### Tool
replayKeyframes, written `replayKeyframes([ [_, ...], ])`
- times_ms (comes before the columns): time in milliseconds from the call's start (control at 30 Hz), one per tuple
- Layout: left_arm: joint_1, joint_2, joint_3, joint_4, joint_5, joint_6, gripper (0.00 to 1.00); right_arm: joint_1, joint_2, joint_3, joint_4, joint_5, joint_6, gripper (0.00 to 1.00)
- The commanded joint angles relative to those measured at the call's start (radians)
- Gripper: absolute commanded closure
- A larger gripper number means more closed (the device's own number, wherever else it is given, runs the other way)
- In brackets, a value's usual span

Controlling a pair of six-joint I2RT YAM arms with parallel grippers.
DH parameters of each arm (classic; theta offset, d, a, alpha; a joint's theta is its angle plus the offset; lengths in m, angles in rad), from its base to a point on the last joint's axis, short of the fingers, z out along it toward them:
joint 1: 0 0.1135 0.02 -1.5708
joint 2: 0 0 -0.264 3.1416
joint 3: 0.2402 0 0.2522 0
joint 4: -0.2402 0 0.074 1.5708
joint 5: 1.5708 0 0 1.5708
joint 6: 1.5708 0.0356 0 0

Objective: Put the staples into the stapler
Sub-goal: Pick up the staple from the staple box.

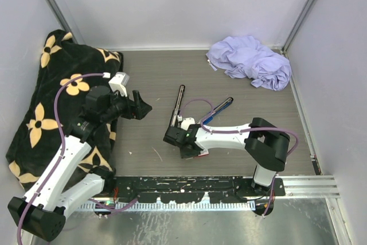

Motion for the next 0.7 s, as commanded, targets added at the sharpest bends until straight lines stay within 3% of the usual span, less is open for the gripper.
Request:
replayKeyframes([
  [0, 0.006, -0.025, 0.002, 0.019, 0.013, -0.006, 0.24, 0.004, 0.021, 0.032, -0.014, 0.023, 0.008, 0.72],
  [333, 0.006, -0.03, 0.002, 0.017, 0.004, -0.003, 0.24, 0.004, -0.033, 0.055, -0.036, 0.059, -0.011, 0.81],
  [667, 0.006, -0.031, 0.001, 0.014, -0.012, 0.003, 0.24, -0.076, -0.148, 0.11, -0.109, 0.088, -0.053, 0.8],
])
